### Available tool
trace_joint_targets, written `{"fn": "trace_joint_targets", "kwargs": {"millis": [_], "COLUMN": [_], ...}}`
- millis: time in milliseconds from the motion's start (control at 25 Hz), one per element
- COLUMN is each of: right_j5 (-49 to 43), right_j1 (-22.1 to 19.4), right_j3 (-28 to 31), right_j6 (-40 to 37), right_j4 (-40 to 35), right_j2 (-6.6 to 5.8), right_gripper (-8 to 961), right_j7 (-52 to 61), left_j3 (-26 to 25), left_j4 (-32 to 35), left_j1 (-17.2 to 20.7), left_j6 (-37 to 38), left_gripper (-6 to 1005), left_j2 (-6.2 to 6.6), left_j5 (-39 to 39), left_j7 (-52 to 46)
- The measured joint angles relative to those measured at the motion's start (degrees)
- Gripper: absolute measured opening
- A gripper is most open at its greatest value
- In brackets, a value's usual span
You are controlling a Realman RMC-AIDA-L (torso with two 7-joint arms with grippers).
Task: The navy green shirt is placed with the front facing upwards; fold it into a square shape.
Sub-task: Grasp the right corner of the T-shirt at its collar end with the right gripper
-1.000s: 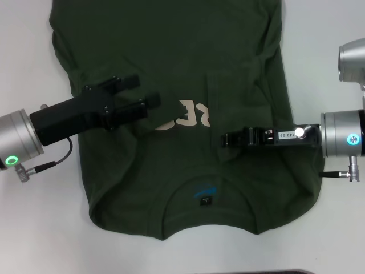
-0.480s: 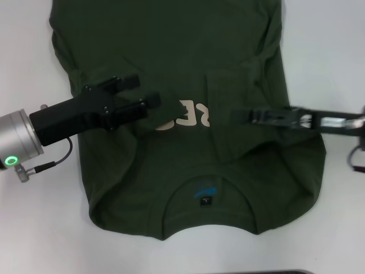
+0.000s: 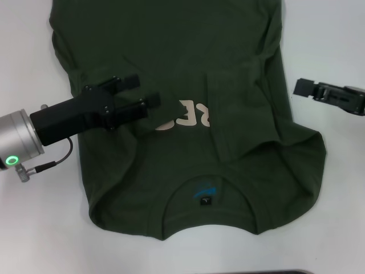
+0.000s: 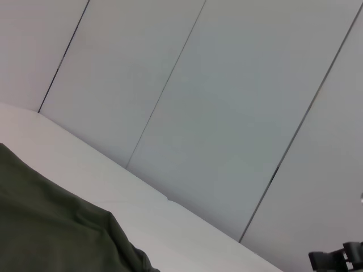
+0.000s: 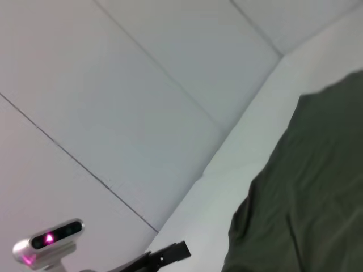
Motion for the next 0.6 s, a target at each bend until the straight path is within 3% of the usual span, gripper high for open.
{"fn": "trace_joint_targets", "kwargs": {"millis": [240, 440, 600], "right_j5": [-0.14, -0.13, -0.17], "right_j1": [-0.2, -0.99, -2.06], "right_j3": [0.89, 2.54, 3.9], "right_j6": [-4.14, -6.61, -7.0], "right_j4": [-0.03, -0.09, -0.89], "right_j2": [-0.15, -0.31, -1.24], "right_gripper": [486, 568, 633], "right_j7": [-4.58, -11.47, -15.97], "left_j3": [0.0, -0.15, -0.41], "left_j4": [-0.17, -0.9, -1.16], "left_j1": [0.27, 0.4, 0.39], "left_j6": [-0.18, -0.3, -0.81], "left_gripper": [842, 842, 842], "left_j2": [-0.06, -0.07, -0.13], "left_j5": [0.03, -0.2, -0.37], "left_j7": [0.1, 0.61, 0.77]}}
